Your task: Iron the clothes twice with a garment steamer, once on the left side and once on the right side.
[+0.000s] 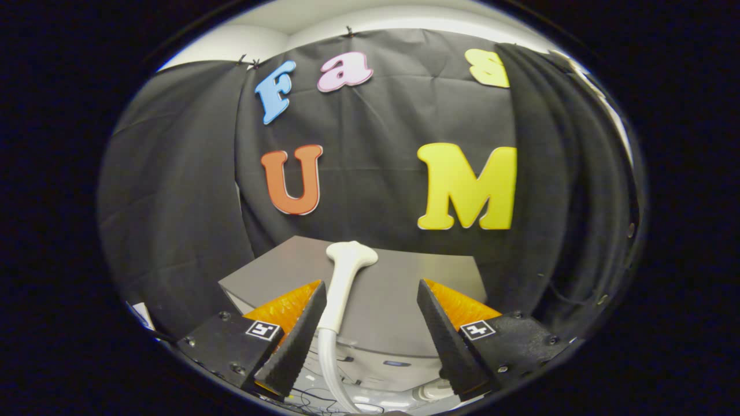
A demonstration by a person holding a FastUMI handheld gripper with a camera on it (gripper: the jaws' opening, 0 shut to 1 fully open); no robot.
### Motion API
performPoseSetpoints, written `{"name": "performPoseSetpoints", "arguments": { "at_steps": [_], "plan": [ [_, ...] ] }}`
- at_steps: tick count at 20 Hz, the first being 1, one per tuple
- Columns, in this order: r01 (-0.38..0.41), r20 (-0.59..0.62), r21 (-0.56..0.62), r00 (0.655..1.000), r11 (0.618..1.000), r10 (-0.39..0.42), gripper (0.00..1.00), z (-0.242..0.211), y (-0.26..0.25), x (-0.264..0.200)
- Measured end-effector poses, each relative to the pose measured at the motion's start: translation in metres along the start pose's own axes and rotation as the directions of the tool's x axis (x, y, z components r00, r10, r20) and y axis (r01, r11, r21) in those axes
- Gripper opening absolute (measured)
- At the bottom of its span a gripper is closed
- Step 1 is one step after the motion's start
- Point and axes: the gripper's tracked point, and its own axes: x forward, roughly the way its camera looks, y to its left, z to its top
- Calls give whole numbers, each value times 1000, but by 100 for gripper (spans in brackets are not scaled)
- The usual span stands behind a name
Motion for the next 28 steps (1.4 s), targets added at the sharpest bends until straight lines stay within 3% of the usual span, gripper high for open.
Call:
{"name": "performPoseSetpoints", "arguments": {
  "at_steps": [8, 13, 15, 22, 25, 28],
  "plan": [
    [3, -210, -1, 978, 1000, -3, 97, -22, 30, 127],
    [15, -382, 56, 924, 998, 7, 96, -45, 23, 179],
    [30, -431, 86, 902, 996, 10, 85, -58, 29, 187],
    [40, -445, 86, 895, 996, 3, 53, -50, 30, 190],
    [20, -430, 148, 902, 989, 46, 45, -47, 30, 189],
    [-4, -357, 176, 932, 984, 67, 42, -29, 26, 177]
  ]
}}
